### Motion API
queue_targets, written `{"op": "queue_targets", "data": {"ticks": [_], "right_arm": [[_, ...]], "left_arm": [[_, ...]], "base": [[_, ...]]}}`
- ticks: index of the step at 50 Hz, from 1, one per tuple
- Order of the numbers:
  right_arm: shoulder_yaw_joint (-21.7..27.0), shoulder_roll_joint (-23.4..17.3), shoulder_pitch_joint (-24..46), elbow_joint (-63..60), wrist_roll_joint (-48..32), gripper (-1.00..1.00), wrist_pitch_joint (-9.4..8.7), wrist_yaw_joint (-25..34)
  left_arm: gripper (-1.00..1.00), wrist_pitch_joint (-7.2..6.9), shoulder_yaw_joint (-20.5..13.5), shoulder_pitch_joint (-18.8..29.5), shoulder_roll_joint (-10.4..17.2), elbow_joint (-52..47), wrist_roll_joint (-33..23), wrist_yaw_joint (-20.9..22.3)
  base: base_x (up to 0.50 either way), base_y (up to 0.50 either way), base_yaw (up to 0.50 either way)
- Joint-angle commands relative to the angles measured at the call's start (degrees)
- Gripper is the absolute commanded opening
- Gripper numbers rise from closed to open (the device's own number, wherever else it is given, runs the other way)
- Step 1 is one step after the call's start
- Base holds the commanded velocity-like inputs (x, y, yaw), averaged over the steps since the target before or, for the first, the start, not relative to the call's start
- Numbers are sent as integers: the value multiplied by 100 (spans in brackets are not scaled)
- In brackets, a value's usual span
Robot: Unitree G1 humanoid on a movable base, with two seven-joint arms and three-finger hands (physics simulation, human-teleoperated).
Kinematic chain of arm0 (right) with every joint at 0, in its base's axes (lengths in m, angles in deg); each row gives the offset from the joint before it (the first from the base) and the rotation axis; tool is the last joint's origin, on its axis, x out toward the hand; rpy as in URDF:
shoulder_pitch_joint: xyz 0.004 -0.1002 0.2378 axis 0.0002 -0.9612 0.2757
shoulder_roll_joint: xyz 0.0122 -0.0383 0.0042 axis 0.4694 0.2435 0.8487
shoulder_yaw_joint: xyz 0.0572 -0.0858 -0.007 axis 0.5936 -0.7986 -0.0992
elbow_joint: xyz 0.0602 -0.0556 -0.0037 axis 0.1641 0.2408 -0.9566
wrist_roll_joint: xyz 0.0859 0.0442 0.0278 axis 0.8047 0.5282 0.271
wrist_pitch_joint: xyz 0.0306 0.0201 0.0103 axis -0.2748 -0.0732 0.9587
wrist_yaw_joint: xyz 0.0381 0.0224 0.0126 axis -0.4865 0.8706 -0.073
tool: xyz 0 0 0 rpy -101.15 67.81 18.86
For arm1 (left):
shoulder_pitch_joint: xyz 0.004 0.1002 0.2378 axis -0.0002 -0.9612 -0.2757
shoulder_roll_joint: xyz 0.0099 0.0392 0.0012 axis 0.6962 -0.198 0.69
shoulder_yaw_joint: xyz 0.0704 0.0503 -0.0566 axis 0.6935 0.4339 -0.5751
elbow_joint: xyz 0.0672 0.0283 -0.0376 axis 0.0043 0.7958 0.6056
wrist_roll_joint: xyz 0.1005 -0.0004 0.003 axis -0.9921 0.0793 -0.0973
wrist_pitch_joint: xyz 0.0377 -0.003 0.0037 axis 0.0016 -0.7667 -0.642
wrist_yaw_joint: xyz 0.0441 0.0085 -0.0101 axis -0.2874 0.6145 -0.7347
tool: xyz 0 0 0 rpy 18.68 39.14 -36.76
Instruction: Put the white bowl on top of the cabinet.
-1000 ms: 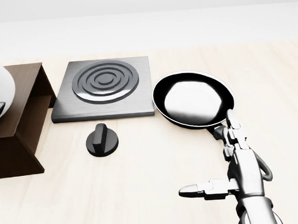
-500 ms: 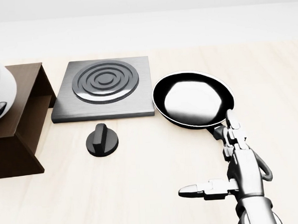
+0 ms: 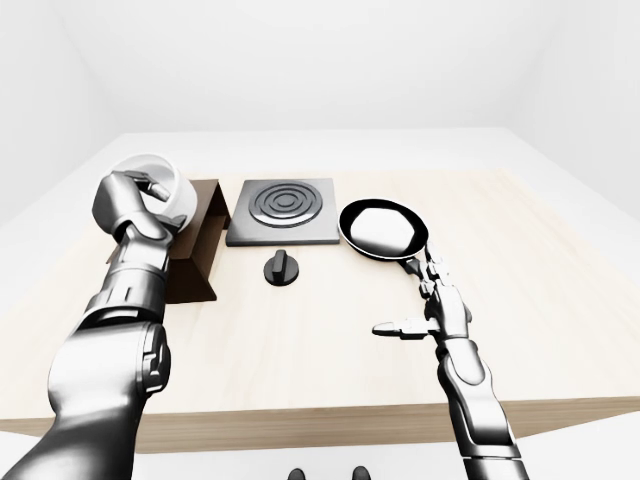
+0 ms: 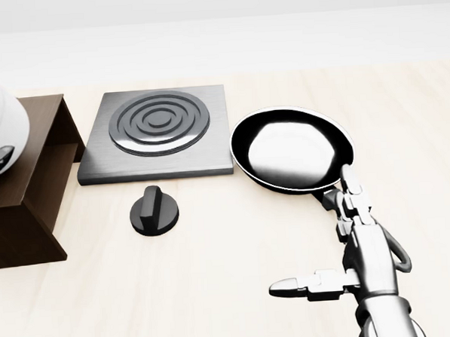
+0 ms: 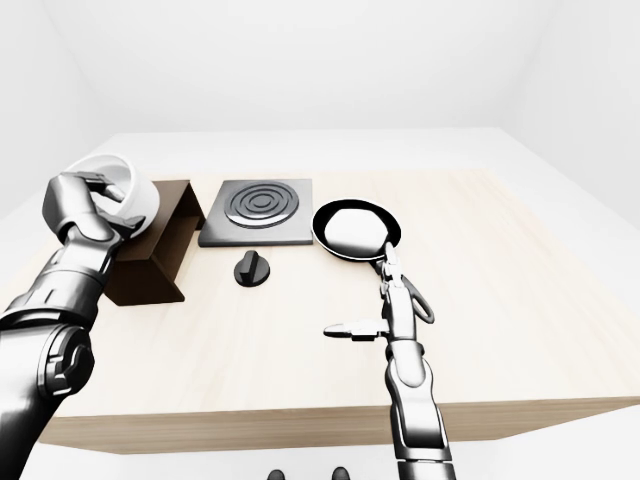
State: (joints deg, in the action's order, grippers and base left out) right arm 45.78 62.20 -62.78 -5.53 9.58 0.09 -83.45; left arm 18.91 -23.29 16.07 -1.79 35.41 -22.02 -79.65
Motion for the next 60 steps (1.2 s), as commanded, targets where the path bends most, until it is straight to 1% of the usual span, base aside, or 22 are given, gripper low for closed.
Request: {"op": "queue_targets", "data": {"ticks": [1,21,29,47,48,49,50,51,52,53,60], "right_arm": [[-22,7,-9,-4,-23,100,1,-5],[-47,16,20,104,-56,100,79,-21],[-44,14,-1,57,-51,100,55,-16],[-69,19,4,118,-88,100,117,-31],[-69,20,-6,94,-87,100,104,-31],[-69,21,-9,85,-87,100,99,-31],[-68,21,-13,75,-86,100,95,-30],[-68,21,-14,72,-83,100,93,-26],[-71,22,-19,66,-86,100,91,-26],[-72,23,-22,68,-90,100,98,-28],[-86,28,-54,38,-105,100,110,-26]], "left_arm": [[-100,0,95,192,35,-128,-276,0],[-100,0,49,218,58,70,-255,0],[-100,0,49,222,23,151,-264,0],[-100,0,-19,248,5,284,-256,0],[-82,0,-23,243,8,288,-252,0],[-10,0,-35,242,16,286,-242,0],[34,0,-40,241,21,286,-232,0],[44,0,-45,239,24,286,-224,0],[64,0,-51,239,27,285,-214,0],[99,0,-58,240,30,281,-200,0],[100,0,-64,251,13,270,-136,0]], "base": [[0,0,0],[0,0,0],[0,0,0],[0,0,0],[0,0,0],[0,0,0],[0,0,0],[0,0,0],[0,0,0],[0,0,0],[0,0,0]]}}
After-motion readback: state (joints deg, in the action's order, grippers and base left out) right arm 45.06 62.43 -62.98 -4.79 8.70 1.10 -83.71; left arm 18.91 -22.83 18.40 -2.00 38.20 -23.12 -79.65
